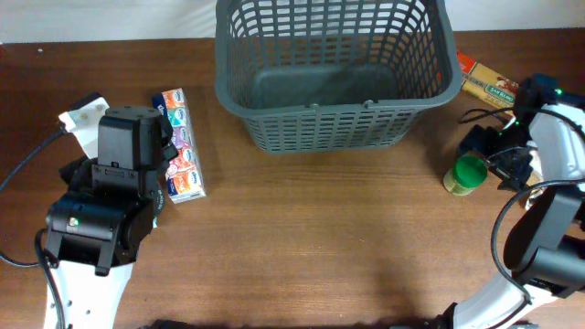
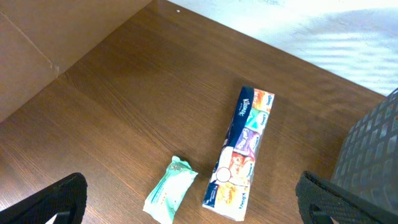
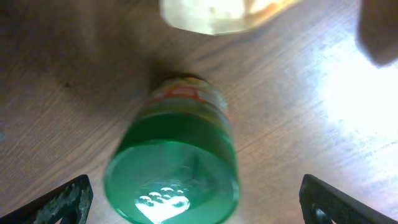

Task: Pack container
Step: 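Move the right gripper down toward the green-lidded jar, then close the right gripper around the green-lidded jar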

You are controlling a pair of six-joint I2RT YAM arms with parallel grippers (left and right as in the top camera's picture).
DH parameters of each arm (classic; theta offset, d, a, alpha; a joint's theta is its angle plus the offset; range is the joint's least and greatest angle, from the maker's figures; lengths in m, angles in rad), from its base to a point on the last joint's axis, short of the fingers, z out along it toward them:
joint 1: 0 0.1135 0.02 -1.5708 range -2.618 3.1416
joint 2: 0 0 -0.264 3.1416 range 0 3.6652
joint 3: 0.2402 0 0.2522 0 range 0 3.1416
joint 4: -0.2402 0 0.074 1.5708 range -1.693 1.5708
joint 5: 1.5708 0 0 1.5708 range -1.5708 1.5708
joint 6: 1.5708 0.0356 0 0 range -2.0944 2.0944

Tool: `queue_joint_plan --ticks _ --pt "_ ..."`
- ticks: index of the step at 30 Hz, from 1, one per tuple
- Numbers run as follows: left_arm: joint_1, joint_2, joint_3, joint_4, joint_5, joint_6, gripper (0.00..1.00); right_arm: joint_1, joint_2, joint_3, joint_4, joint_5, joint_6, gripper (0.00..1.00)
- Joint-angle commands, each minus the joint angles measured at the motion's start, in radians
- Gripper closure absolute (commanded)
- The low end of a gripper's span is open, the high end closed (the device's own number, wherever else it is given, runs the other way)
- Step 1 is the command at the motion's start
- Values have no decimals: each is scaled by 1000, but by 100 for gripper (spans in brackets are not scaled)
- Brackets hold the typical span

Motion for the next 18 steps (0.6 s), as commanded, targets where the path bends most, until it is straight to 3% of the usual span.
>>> queue_joint_plan --ticks 1,18 --pt "6 -3 11 2 7 12 1 37 4 -8 12 31 -24 1" --pt "6 -3 11 2 7 12 1 51 4 -15 31 65 -23 1"
